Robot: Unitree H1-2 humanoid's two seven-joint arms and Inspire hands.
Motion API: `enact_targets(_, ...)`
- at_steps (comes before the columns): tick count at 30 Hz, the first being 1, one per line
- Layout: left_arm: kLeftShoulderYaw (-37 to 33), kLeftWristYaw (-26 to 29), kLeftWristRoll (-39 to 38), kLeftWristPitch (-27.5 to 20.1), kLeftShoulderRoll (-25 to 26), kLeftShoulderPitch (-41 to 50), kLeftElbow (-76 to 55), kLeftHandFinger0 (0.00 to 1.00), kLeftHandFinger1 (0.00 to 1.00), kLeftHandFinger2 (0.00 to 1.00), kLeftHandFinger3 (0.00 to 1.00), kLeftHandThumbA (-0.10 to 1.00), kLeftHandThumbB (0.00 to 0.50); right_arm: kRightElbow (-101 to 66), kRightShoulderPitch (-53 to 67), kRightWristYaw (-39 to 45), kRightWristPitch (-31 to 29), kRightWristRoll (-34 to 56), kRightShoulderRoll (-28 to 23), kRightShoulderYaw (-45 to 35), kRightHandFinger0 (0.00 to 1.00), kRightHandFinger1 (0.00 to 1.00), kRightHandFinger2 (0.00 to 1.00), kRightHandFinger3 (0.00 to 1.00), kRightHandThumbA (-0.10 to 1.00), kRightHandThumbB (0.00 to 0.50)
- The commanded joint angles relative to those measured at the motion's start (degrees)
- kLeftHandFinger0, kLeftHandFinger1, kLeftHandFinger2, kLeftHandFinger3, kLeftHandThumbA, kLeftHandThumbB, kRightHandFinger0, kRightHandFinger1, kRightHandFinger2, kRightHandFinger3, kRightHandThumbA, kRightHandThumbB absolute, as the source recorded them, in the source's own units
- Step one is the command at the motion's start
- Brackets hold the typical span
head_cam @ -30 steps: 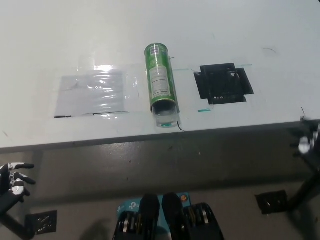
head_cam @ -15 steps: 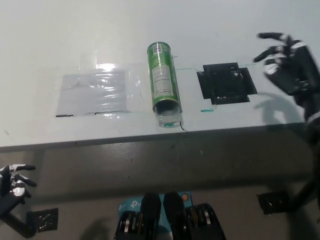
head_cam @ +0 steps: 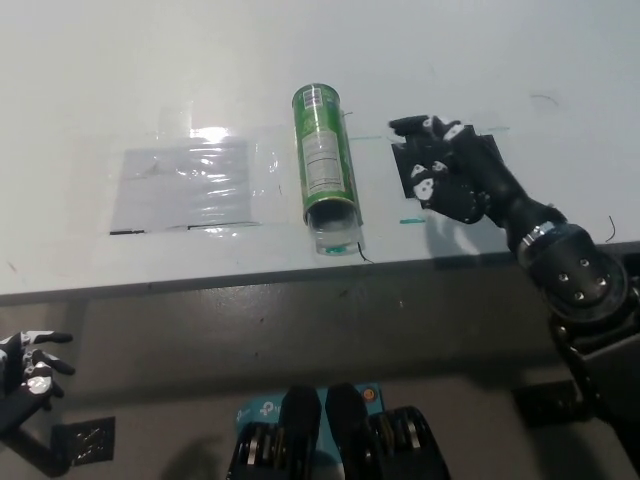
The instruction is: The robot uses its right hand finger to pull out the chips tray kept inside a container in the middle of the desk
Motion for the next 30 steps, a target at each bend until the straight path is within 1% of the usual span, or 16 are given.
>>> enact_targets(1, 1.1, -0.52, -0.65, 0.21, 1.47, -0.55, -1.9, 0.31, 0.34, 0.44, 0.62, 0.04, 0.0, 1.44, -4.01, 1.56, -6.06, -3.45, -0.4, 0.93, 0.0, 0.01, 0.82, 0.78, -0.1, 0.27)
enact_targets(3, 1.19, -0.6, -0.65, 0.53, 1.44, -0.52, -2.06, 0.31, 0.35, 0.44, 0.63, 0.03, 0.0, 2.1, -4.59, 1.9, -6.22, -4.57, -0.51, 1.63, 0.05, 0.04, 0.86, 0.8, -0.1, 0.264)
enact_targets(4, 1.31, -0.85, -0.8, 0.54, 1.7, -0.61, -2.16, 0.31, 0.34, 0.44, 0.63, 0.06, 0.0, 3.97, -5.81, 2.11, -8.2, -5.79, -0.1, 2.93, 0.04, 0.08, 0.82, 0.81, -0.1, 0.256)
enact_targets(7, 1.24, -0.87, -0.45, 0.95, 1.8, -0.74, -2.37, 0.32, 0.35, 0.45, 0.64, 0.06, 0.0, 6.38, -6.69, 2.01, -10.62, -6.17, 0.59, 3.58, 0.0, 0.0, 0.39, 0.79, -0.1, 0.263)
enact_targets(8, 1.23, -0.93, -0.42, 0.94, 1.83, -0.74, -2.4, 0.32, 0.35, 0.45, 0.64, 0.06, 0.0, 7.08, -6.9, 2.01, -11.28, -6.23, 0.82, 3.68, 0.0, 0.0, 0.34, 0.79, -0.1, 0.265)
enact_targets(9, 1.21, -1.13, -0.46, 0.53, 1.93, -0.73, -2.23, 0.32, 0.35, 0.45, 0.64, 0.06, 0.0, 8.55, -7.26, 1.9, -13.53, -6.25, 1.18, 3.85, 0.0, 0.0, 0.54, 0.79, -0.1, 0.27)
enact_targets(10, 1.16, -1.11, -0.29, 0.64, 2.01, -0.86, -2.17, 0.33, 0.35, 0.45, 0.64, 0.06, 0.0, 10.33, -7.79, 1.84, -15.23, -6.7, 1.53, 4.32, 0.24, 0.05, 0.7, 0.78, -0.1, 0.276)
enact_targets(12, 1.16, -1.22, -0.32, 0.49, 2.06, -1.09, -1.92, 0.33, 0.35, 0.45, 0.64, 0.05, 0.0, 11.72, -8.13, 2.08, -16.35, -7.07, 1.78, 4.71, 0.27, 0.05, 0.75, 0.77, -0.1, 0.272)
enact_targets(13, 1.32, -1.24, -0.59, 0.5, 1.95, -1.1, -1.93, 0.33, 0.35, 0.44, 0.62, 0.05, 0.0, 12.65, -8.33, 2.74, -16.56, -7.04, 1.94, 4.96, 0.33, 0.08, 0.74, 0.77, -0.1, 0.259)
enact_targets(14, 1.35, -1.31, -0.38, 0.43, 2.34, -1.4, -1.92, 0.31, 0.34, 0.43, 0.62, 0.06, 0.0, 14.56, -8.7, 2.34, -18.31, -7.65, 2.24, 5.33, 0.16, 0.05, 0.75, 0.75, -0.1, 0.267)
enact_targets(16, 1.41, -1.25, -0.22, 0.64, 2.59, -1.51, -2.21, 0.3, 0.34, 0.43, 0.62, 0.06, 0.0, 15.43, -8.74, 2.34, -18.09, -8.75, 2.43, 5.95, 0.09, 0.03, 0.77, 0.76, -0.1, 0.262)
enact_targets(18, 1.52, -1.58, -0.66, 0.08, 2.8, -1.69, -1.85, 0.3, 0.35, 0.44, 0.62, 0.07, 0.0, 16.11, -8.16, 2.24, -18.85, -9.64, 2.75, 6.61, 0.1, 0.08, 0.77, 0.77, -0.1, 0.283)
enact_targets(22, 1.52, -1.68, -0.67, 0.47, 3.07, -2.0, -2.05, 0.31, 0.35, 0.45, 0.63, 0.07, 0.0, 16.44, -7.25, 2.24, -19.99, -10.12, 3.13, 6.75, 0.14, 0.07, 0.77, 0.76, -0.1, 0.293)
enact_targets(23, 1.43, -1.47, -0.2, 0.77, 3.17, -2.01, -2.16, 0.32, 0.36, 0.45, 0.63, 0.06, 0.0, 16.99, -6.81, 1.93, -21.31, -11.25, 3.18, 7.53, 0.01, 0.0, 0.73, 0.73, -0.1, 0.284)
enact_targets(24, 1.4, -1.56, -0.06, 0.7, 3.39, -2.16, -2.15, 0.32, 0.35, 0.45, 0.63, 0.05, 0.0, 17.72, -6.47, 1.86, -22.87, -11.13, 3.25, 7.59, 0.02, 0.0, 0.73, 0.73, -0.1, 0.281)
enact_targets(30, 1.39, -1.71, 0.12, 0.93, 3.76, -2.17, -2.51, 0.32, 0.36, 0.46, 0.64, 0.05, 0.0, 16.37, -4.5, 2.26, -21.54, -13.23, 3.31, 8.77, 0.0, 0.0, 0.74, 0.73, -0.1, 0.268)
